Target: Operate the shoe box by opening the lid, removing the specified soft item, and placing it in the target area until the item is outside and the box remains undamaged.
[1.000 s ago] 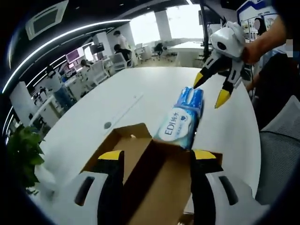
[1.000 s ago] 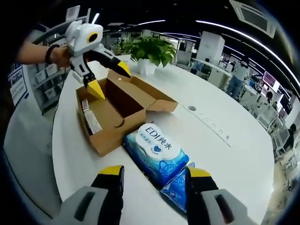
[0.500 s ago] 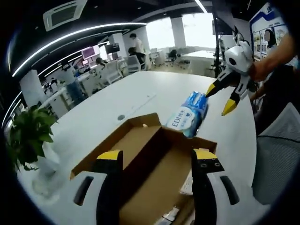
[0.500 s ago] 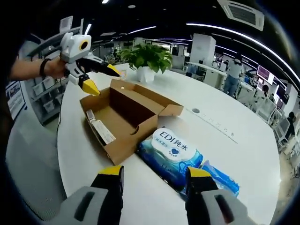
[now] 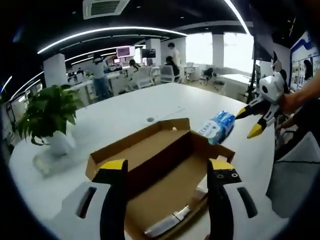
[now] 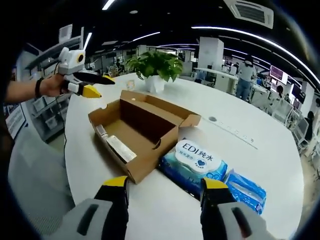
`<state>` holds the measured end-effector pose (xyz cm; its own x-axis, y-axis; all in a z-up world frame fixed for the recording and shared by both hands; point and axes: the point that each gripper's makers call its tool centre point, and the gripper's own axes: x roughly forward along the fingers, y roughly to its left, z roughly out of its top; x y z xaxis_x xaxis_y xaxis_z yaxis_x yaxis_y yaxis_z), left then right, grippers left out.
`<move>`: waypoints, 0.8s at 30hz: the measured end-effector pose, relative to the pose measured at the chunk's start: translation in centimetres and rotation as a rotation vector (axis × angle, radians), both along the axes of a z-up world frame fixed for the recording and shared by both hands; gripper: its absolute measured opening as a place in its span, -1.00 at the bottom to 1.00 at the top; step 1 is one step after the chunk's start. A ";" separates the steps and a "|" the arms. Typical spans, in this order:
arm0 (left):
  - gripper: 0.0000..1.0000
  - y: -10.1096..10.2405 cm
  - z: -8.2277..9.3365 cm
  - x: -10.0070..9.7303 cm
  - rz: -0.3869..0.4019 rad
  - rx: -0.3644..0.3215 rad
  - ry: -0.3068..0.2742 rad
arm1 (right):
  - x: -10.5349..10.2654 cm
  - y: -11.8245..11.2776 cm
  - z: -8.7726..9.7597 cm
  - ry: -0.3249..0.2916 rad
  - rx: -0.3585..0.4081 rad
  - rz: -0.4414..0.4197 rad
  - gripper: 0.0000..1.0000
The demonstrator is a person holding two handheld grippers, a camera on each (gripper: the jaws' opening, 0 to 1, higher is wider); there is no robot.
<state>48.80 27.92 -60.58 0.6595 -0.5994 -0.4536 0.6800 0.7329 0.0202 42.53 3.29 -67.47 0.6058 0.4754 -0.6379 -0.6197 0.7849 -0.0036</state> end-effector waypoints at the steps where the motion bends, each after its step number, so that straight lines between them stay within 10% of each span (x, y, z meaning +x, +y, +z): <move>1: 0.29 0.2 0.0 -0.1 0.005 -0.006 0.002 | -0.1 0.1 0.0 0.000 -0.003 0.001 0.10; 24: 0.30 4.3 -1.7 -3.8 0.068 -0.035 0.031 | 0.5 4.2 0.4 0.004 0.061 -0.010 0.09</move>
<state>44.99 32.22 -62.27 0.6853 -0.5694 -0.4540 0.6282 0.7776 -0.0270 43.00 7.44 -67.10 0.6084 0.5073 -0.6103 -0.6117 0.7897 0.0467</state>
